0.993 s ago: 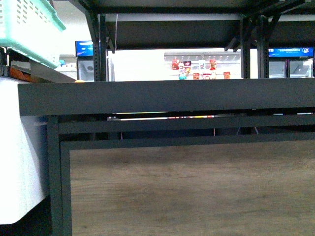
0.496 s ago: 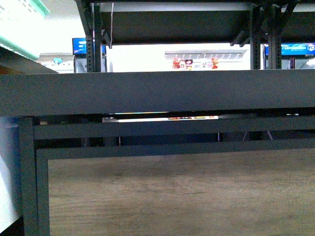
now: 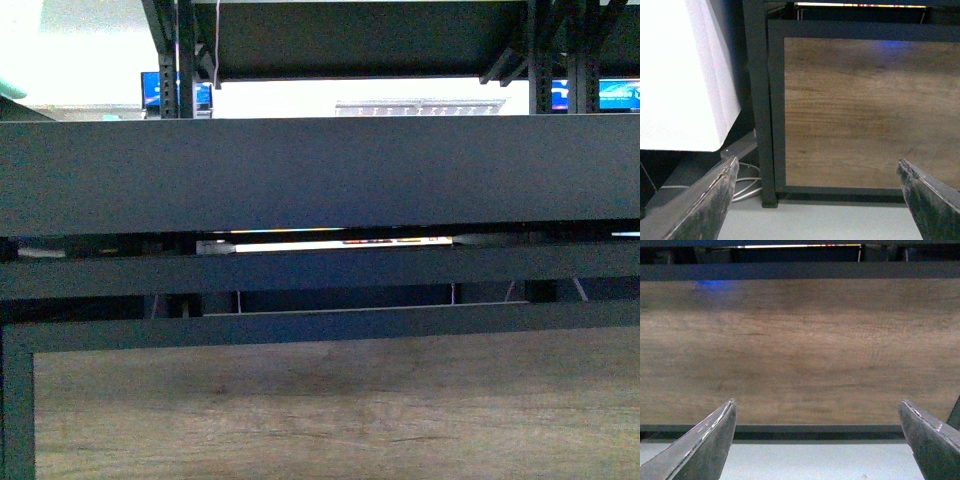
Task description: Pick lemon from shelf
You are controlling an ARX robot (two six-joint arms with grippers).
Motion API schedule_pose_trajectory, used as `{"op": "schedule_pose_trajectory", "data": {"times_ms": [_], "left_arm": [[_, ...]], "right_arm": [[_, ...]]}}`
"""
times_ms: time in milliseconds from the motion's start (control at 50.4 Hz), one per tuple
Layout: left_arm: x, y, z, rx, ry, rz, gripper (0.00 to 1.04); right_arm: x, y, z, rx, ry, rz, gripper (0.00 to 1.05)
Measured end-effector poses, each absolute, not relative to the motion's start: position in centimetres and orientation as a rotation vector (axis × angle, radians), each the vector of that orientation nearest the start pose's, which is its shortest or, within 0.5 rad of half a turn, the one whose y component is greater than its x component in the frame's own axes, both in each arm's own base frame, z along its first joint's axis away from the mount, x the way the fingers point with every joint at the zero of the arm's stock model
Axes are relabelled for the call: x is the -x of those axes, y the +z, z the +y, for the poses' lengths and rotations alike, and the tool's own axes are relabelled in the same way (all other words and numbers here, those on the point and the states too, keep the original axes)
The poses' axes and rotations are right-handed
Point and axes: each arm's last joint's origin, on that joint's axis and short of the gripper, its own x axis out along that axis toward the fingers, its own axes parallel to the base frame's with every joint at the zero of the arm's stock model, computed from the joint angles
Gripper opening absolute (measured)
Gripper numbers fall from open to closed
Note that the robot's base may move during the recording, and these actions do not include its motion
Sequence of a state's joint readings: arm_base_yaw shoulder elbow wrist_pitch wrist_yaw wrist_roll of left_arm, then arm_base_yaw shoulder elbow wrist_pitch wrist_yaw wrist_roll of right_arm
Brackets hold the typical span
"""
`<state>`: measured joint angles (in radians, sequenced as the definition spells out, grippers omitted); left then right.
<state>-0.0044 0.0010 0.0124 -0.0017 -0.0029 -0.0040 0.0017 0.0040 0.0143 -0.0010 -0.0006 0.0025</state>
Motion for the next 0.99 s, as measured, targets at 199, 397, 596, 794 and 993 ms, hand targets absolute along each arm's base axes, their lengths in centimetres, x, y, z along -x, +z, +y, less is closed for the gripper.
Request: {"op": "schedule_pose_trajectory", "data": {"times_ms": [199,397,596,794,993], "left_arm": [[-9.71,16.74,-0.03,0.004,-0.002,-0.008,0.97],[-9.71,16.73,-0.04,0.004,-0.003,-0.008,0.97],[-9.71,16.73,-0.04,0.004,-0.004,-0.008,0.97],[-9.71,16.74,-0.04,0.004,-0.003,-0.008,0.97],[-9.71,16.73,-0.04,0.004,-0.004,-0.008,0.97]], "right_arm": [[-9.71,16.79,0.01,-0.003,0.000,-0.009,0.97],[-9.71,16.79,0.02,-0.002,0.001,-0.009,0.97],[-9.71,16.79,0.02,-0.002,0.002,-0.009,0.97],[-9.71,16.80,0.02,-0.002,0.002,-0.009,0.97],[-9.71,16.79,0.01,-0.002,0.000,-0.009,0.97]]}}
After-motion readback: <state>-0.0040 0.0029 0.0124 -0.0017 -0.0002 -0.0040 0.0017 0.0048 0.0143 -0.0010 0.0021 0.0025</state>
